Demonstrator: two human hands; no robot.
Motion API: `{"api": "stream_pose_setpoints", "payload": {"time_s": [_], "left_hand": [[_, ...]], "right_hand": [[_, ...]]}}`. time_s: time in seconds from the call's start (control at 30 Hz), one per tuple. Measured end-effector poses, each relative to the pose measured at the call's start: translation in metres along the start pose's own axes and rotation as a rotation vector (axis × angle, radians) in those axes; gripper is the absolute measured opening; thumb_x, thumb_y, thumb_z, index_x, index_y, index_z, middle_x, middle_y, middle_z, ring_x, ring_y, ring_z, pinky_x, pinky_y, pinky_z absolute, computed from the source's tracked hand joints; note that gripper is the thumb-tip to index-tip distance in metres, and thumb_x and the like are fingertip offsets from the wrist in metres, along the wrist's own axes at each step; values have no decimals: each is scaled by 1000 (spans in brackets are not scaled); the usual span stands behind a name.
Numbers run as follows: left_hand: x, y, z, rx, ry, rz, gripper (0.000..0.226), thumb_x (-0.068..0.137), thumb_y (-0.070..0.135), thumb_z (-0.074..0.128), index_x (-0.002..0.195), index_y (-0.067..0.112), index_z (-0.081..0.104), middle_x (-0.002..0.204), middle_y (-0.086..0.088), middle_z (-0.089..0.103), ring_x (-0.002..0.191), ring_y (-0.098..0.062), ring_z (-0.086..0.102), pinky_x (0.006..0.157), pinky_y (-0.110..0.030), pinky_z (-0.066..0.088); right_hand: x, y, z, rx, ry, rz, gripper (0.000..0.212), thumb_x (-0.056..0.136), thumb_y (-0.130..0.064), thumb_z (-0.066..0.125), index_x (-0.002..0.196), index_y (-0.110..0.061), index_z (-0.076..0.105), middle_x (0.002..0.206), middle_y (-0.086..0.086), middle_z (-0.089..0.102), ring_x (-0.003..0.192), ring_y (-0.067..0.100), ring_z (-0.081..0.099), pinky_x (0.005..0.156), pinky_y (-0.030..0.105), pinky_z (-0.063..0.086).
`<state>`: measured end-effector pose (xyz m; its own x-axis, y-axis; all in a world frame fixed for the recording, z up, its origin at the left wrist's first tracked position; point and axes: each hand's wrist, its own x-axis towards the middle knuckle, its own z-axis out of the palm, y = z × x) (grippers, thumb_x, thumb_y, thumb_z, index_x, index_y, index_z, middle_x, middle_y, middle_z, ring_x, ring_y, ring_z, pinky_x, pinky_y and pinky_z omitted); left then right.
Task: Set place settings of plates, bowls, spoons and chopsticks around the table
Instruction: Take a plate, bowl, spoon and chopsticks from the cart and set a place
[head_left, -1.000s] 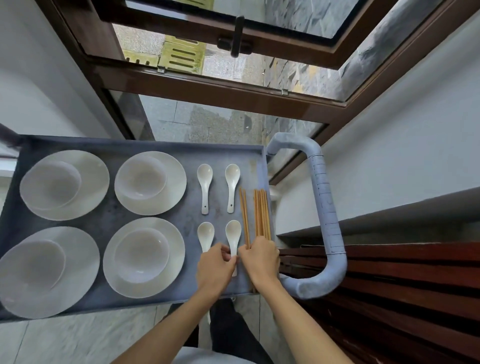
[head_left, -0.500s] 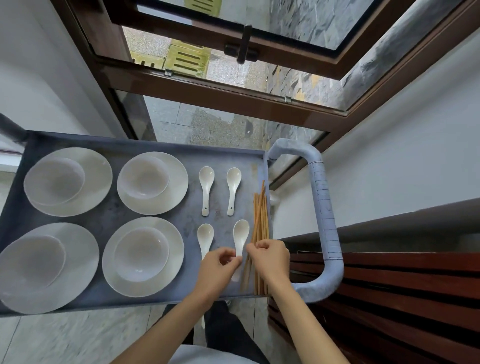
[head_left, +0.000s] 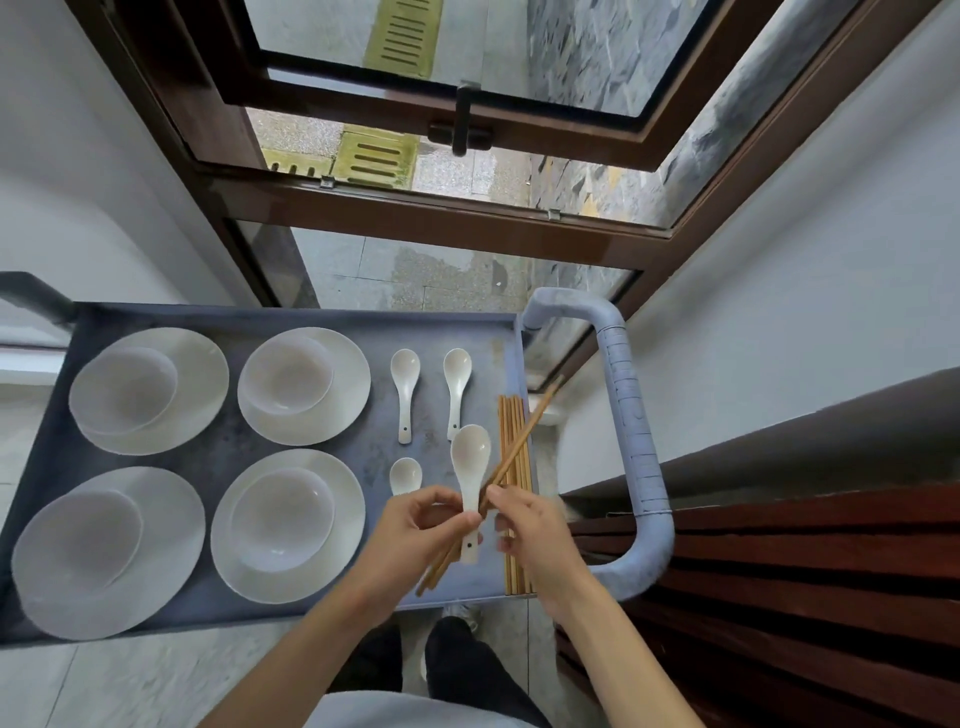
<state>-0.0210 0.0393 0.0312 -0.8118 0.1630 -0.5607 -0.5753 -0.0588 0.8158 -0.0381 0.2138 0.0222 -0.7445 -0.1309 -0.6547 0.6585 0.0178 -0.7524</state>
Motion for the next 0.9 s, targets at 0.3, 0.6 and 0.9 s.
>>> {"api": "stream_pose_setpoints", "payload": {"time_s": [0.3,0.6,0.9], "left_hand": [[-19,9,25,24,-71,6,10,94,17,75,102,15,80,99,-8,82,101,-21,78,95,-31,59],[-29,4,30,-17,26,-90,14,89,28,80,93,15,82,98,-10,81,100,-22,78,99,-37,58],[-74,-17,-41,-180,595,-136,30,104,23,58,90,9,81,94,-7,82,93,-24,78,83,-32,57]], "right_hand": [[-5,-14,4,280,-421,95,56,92,-49,70,130,-9,68,120,15,70,108,30,68,84,35,57],[-1,-10,2,564,-517,211,42,106,-30,48,98,3,74,141,19,62,133,29,59,103,41,52],[18,-2,29,408,-531,241,37,105,-21,50,123,4,71,137,17,66,119,25,69,83,23,61]]}}
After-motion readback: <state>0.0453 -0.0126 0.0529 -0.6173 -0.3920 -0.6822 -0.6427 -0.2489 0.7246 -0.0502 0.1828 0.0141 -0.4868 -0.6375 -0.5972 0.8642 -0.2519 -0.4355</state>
